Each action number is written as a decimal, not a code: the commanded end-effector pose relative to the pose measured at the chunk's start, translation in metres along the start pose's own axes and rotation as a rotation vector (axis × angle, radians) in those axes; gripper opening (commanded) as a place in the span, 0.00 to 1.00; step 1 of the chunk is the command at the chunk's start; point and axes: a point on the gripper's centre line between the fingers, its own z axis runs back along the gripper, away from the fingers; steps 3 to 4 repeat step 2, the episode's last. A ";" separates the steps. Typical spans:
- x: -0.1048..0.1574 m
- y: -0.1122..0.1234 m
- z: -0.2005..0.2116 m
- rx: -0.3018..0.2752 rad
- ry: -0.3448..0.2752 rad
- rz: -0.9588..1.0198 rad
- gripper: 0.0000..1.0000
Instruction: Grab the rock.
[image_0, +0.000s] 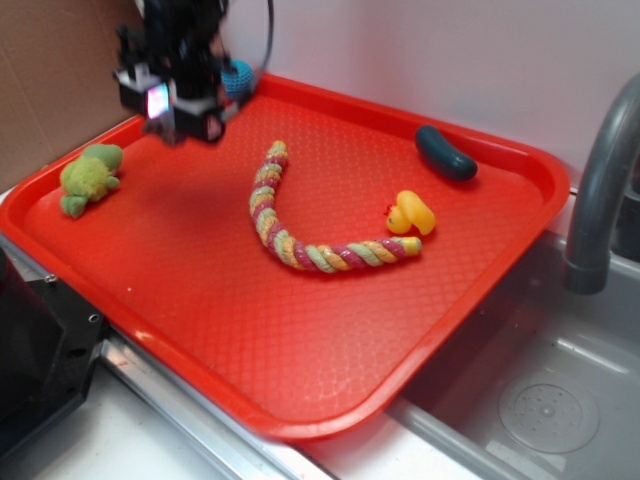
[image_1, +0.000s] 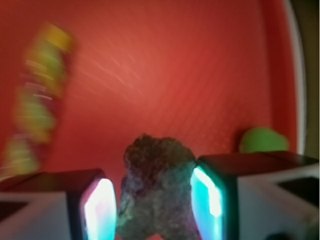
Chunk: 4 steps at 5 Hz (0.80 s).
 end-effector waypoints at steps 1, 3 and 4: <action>-0.059 0.019 0.100 -0.213 -0.133 -0.065 0.00; -0.064 0.030 0.148 -0.220 -0.135 -0.073 0.00; -0.064 0.030 0.148 -0.220 -0.135 -0.073 0.00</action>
